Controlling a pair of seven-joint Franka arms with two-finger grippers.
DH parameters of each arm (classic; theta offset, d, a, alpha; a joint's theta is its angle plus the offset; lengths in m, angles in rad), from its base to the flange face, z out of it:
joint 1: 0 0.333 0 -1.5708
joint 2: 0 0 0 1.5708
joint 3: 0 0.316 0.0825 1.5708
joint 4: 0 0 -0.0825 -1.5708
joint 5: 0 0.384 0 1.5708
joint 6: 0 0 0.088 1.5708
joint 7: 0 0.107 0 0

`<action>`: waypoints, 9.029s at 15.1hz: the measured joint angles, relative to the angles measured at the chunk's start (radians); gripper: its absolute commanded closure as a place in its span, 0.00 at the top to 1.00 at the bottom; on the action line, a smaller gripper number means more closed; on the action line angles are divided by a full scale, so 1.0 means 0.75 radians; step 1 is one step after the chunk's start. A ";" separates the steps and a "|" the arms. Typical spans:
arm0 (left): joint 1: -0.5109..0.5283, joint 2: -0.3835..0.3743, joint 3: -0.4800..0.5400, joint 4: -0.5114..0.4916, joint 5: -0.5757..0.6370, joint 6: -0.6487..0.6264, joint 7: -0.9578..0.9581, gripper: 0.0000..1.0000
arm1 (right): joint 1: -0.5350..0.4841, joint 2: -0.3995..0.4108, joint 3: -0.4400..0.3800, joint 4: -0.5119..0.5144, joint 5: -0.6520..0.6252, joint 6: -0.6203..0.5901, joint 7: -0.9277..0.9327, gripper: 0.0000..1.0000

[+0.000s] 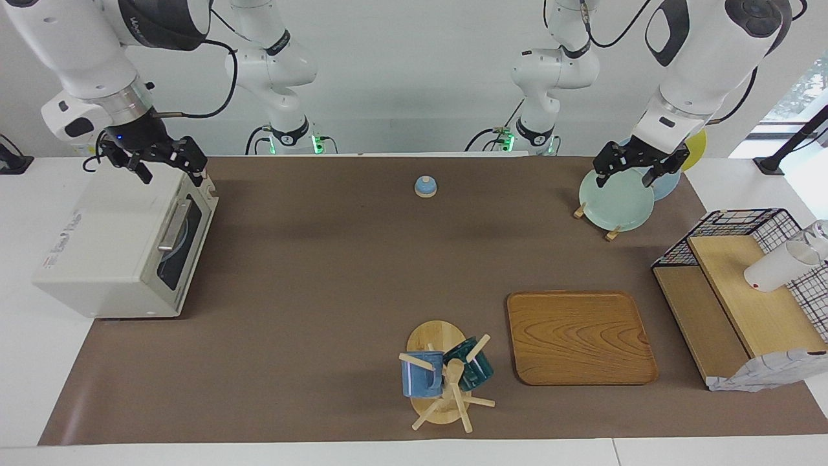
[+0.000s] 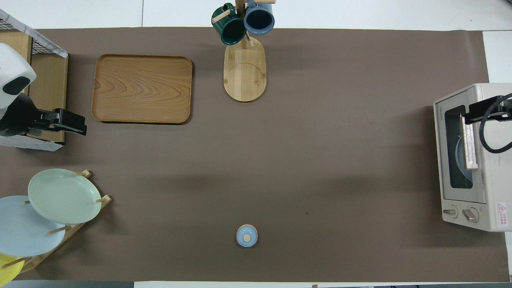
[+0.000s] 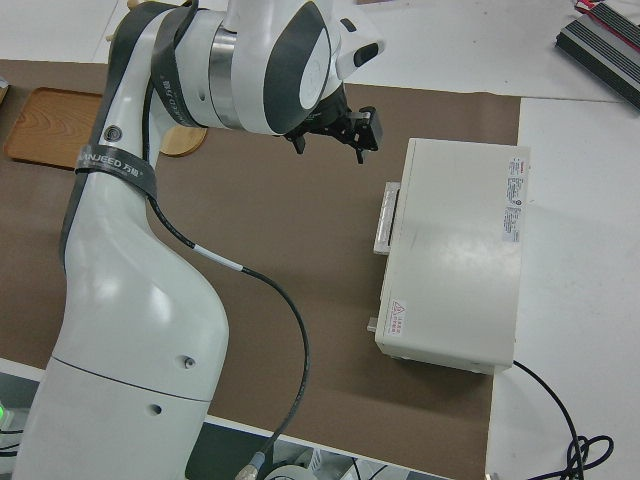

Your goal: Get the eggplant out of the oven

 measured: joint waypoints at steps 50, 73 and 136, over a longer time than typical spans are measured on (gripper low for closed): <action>0.000 0.000 0.000 0.000 0.000 0.000 0.000 1.00 | 0.076 0.014 0.043 -0.805 0.005 0.866 0.087 0.00; 0.012 0.000 0.006 0.000 0.000 0.001 -0.002 0.00 | 0.092 0.129 0.019 -0.637 0.016 0.767 0.184 0.36; 0.020 -0.012 -0.017 -0.126 -0.224 0.204 -0.040 1.00 | 0.556 0.232 0.077 -0.234 0.041 0.353 0.641 0.00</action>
